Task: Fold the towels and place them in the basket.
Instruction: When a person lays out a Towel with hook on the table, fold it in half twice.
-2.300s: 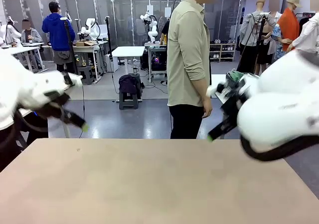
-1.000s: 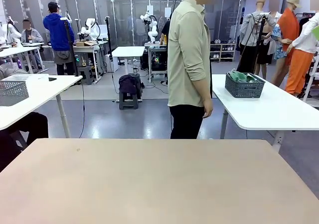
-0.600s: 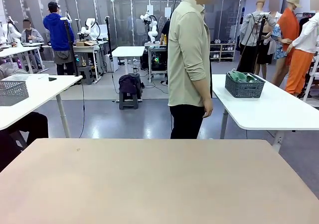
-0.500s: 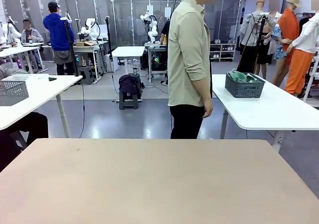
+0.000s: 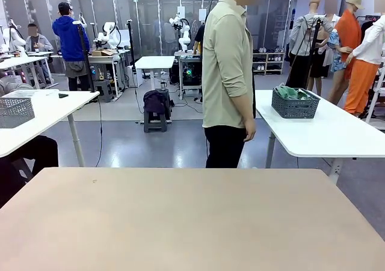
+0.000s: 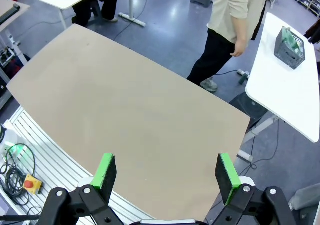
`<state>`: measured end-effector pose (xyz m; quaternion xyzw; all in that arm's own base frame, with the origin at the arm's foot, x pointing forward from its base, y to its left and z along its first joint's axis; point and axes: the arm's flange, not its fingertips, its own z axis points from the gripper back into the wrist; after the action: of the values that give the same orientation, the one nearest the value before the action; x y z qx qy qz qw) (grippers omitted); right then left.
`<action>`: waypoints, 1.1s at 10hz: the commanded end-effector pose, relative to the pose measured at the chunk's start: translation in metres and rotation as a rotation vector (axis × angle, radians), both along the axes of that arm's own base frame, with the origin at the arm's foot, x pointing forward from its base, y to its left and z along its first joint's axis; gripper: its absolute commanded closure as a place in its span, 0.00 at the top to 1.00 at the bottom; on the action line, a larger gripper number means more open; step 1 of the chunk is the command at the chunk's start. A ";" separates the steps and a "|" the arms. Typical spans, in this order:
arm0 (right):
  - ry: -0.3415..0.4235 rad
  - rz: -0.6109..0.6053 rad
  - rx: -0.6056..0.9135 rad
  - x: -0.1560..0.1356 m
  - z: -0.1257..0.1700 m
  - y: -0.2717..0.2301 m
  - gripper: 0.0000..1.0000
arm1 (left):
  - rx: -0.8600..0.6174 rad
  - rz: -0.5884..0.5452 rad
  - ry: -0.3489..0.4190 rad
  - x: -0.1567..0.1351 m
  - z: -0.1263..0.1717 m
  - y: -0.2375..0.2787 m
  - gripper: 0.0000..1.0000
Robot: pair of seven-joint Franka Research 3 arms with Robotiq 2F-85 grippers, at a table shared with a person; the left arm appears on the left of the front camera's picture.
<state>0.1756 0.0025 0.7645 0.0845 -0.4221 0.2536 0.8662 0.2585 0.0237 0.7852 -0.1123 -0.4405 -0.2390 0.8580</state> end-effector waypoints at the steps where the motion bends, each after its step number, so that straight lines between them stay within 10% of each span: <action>1: 0.000 0.006 0.001 0.000 0.000 0.000 1.00 | -0.005 -0.018 -0.001 0.000 0.000 0.000 1.00; 11: 0.022 -0.098 -0.005 0.025 0.026 -0.042 1.00 | -0.027 0.132 0.120 0.026 0.013 0.055 1.00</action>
<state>0.1984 -0.0316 0.7833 0.0691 -0.4219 0.2062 0.8802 0.2862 0.0686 0.7837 -0.0945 -0.4157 -0.1755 0.8874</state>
